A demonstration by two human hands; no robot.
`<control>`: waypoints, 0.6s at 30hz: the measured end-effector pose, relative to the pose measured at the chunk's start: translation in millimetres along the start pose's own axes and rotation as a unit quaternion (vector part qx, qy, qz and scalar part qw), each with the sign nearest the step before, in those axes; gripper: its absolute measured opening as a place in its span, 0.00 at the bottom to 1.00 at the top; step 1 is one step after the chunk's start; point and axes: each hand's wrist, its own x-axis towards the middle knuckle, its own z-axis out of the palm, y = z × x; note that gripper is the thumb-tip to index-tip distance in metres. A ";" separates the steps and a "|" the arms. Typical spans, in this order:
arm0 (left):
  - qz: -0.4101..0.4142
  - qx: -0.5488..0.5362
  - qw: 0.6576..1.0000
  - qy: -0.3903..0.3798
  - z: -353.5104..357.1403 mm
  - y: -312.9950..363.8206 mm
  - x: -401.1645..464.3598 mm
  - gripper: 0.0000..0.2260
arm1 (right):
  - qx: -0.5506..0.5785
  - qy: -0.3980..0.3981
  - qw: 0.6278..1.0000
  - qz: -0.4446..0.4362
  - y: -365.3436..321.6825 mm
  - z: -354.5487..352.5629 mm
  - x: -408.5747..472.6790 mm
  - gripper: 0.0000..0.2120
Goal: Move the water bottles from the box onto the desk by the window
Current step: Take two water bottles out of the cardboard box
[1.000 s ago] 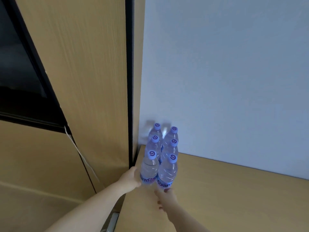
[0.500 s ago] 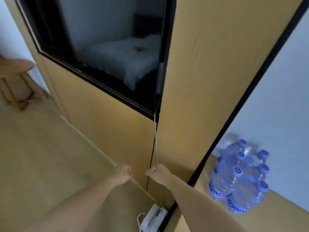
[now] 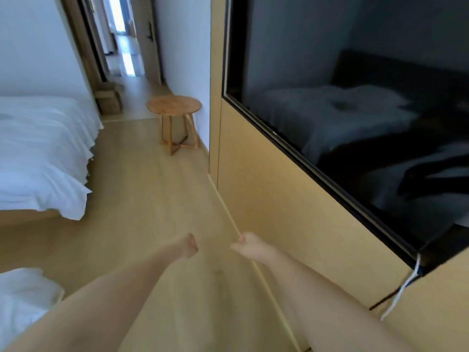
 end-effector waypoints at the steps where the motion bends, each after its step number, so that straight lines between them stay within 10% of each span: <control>1: -0.002 -0.003 1.000 0.004 -8.5 -13.2 6.8 0.14 | -0.002 -0.010 1.000 0.000 -12.7 3.0 14.4 0.22; 18: -0.130 0.029 0.991 0.033 -198.5 -130.4 237.9 0.15 | -0.134 -0.070 0.981 -0.121 -241.1 -59.0 314.1 0.20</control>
